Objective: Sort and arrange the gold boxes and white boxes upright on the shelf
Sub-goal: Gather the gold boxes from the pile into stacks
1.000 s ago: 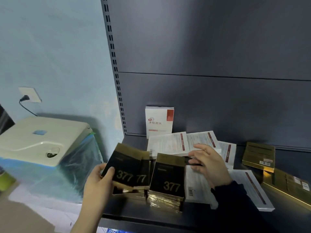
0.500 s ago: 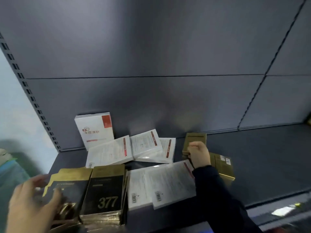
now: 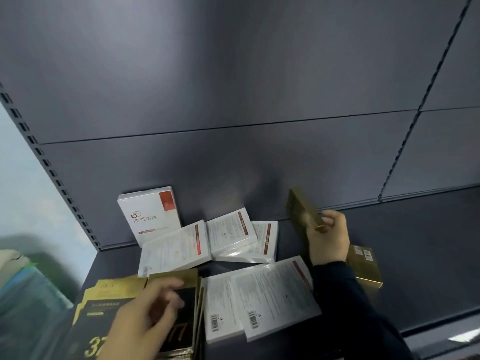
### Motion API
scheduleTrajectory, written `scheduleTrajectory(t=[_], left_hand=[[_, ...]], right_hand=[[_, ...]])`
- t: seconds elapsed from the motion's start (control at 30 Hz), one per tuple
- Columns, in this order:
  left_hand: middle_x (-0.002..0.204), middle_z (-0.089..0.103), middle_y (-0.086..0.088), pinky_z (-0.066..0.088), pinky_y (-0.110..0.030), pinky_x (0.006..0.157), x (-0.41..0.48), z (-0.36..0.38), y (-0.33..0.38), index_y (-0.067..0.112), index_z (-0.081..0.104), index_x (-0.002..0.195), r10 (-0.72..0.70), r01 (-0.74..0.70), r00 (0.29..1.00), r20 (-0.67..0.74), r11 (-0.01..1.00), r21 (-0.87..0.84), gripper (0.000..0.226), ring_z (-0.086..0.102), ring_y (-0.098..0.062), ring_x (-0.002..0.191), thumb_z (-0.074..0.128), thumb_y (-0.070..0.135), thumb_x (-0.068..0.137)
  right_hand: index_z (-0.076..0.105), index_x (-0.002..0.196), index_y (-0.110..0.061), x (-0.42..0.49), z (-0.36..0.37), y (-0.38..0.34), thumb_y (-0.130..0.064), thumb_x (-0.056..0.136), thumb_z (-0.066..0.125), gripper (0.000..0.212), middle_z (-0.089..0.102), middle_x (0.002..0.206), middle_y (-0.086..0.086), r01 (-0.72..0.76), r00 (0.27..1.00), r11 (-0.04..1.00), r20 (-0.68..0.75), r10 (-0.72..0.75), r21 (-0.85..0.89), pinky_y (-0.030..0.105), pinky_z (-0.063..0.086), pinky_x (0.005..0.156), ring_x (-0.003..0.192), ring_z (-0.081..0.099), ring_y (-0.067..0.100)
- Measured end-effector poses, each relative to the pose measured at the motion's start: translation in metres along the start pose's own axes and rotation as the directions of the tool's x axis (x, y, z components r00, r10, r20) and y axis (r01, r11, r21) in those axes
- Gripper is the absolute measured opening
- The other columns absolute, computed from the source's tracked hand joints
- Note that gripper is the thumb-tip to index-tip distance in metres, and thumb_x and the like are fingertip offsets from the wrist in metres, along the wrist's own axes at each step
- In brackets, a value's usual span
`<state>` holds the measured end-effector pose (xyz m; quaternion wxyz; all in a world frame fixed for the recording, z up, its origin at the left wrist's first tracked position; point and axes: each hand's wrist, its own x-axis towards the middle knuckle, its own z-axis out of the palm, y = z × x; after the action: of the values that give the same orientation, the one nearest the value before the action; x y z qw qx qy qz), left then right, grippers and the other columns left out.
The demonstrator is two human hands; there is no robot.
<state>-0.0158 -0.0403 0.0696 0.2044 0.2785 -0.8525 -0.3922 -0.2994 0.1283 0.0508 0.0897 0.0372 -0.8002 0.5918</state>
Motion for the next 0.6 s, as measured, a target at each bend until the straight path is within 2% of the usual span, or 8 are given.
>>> scheduleTrajectory(t=[0.1,0.2,0.3,0.4,0.43,0.47,0.53,0.6], left_hand=[[0.090,0.074,0.015,0.057,-0.032,0.074,0.003,0.011,0.014,0.051,0.059,0.101,-0.040,0.069,0.988,0.148,0.978,-0.196,0.046,0.068,-0.014,0.081,0.065,0.008,0.087],[0.097,0.076,0.011,0.057,-0.022,0.068,0.009,0.020,0.032,0.043,0.051,0.115,-0.135,0.250,0.958,0.251,0.823,-0.510,0.032,0.071,-0.006,0.088,0.057,0.037,0.084],[0.086,0.075,-0.010,0.057,-0.027,0.058,0.018,0.017,0.031,0.011,0.061,0.107,-0.237,0.332,0.942,0.239,0.541,-0.772,0.030,0.073,-0.019,0.073,0.051,0.032,0.089],[0.097,0.072,-0.019,0.058,-0.032,0.064,0.018,0.007,0.019,0.011,0.063,0.108,-0.290,0.281,0.947,0.138,0.537,-0.795,0.018,0.072,-0.024,0.082,0.050,0.013,0.095],[0.100,0.073,-0.015,0.057,-0.032,0.064,0.017,0.004,0.016,0.017,0.063,0.112,-0.279,0.266,0.952,0.126,0.548,-0.793,0.021,0.072,-0.025,0.086,0.051,0.014,0.096],[0.102,0.073,-0.011,0.057,-0.032,0.062,0.016,0.002,0.014,0.023,0.063,0.115,-0.268,0.260,0.955,0.126,0.553,-0.792,0.024,0.071,-0.024,0.088,0.051,0.016,0.096],[0.103,0.074,-0.006,0.055,-0.031,0.061,0.016,-0.002,0.013,0.033,0.062,0.118,-0.247,0.246,0.961,0.121,0.573,-0.782,0.027,0.071,-0.024,0.091,0.053,0.021,0.095],[0.103,0.074,-0.004,0.054,-0.031,0.063,0.016,-0.001,0.012,0.038,0.062,0.119,-0.227,0.230,0.968,0.111,0.609,-0.759,0.029,0.071,-0.021,0.089,0.054,0.025,0.094]], right_hand=[[0.062,0.088,-0.019,-0.053,0.021,-0.018,-0.003,0.074,0.075,0.025,0.060,0.090,-0.005,0.358,0.930,0.934,0.092,-0.356,-0.004,0.029,0.054,0.075,0.083,0.059,0.011],[0.069,0.086,-0.022,-0.116,0.040,-0.035,-0.005,0.072,0.074,0.022,0.057,0.088,-0.013,0.644,0.721,0.765,0.313,-0.619,0.030,0.017,0.046,0.074,0.086,0.052,0.003],[0.067,0.096,-0.029,-0.162,0.049,-0.047,-0.017,0.071,0.066,0.027,0.061,0.094,-0.013,0.810,0.460,0.574,0.475,-0.750,0.121,0.017,0.038,0.084,0.091,0.051,0.004],[0.067,0.098,-0.035,-0.170,0.050,-0.046,-0.039,0.074,0.066,0.024,0.063,0.105,-0.018,0.877,0.281,0.453,0.595,-0.753,0.160,0.018,0.035,0.094,0.102,0.052,0.002],[0.067,0.099,-0.036,-0.168,0.049,-0.044,-0.045,0.074,0.065,0.026,0.062,0.109,-0.019,0.866,0.289,0.474,0.617,-0.732,0.157,0.019,0.034,0.096,0.106,0.051,0.000],[0.066,0.100,-0.037,-0.164,0.047,-0.042,-0.048,0.075,0.063,0.028,0.060,0.112,-0.021,0.834,0.345,0.533,0.616,-0.708,0.145,0.020,0.036,0.097,0.108,0.049,-0.001],[0.062,0.101,-0.042,-0.152,0.041,-0.043,-0.049,0.077,0.061,0.026,0.052,0.115,-0.029,0.690,0.531,0.715,0.590,-0.608,0.115,0.018,0.038,0.097,0.111,0.046,-0.006],[0.054,0.095,-0.053,-0.139,0.033,-0.047,-0.038,0.079,0.065,0.025,0.049,0.111,-0.036,0.501,0.651,0.854,0.590,-0.478,0.140,0.015,0.038,0.096,0.113,0.046,-0.008]])
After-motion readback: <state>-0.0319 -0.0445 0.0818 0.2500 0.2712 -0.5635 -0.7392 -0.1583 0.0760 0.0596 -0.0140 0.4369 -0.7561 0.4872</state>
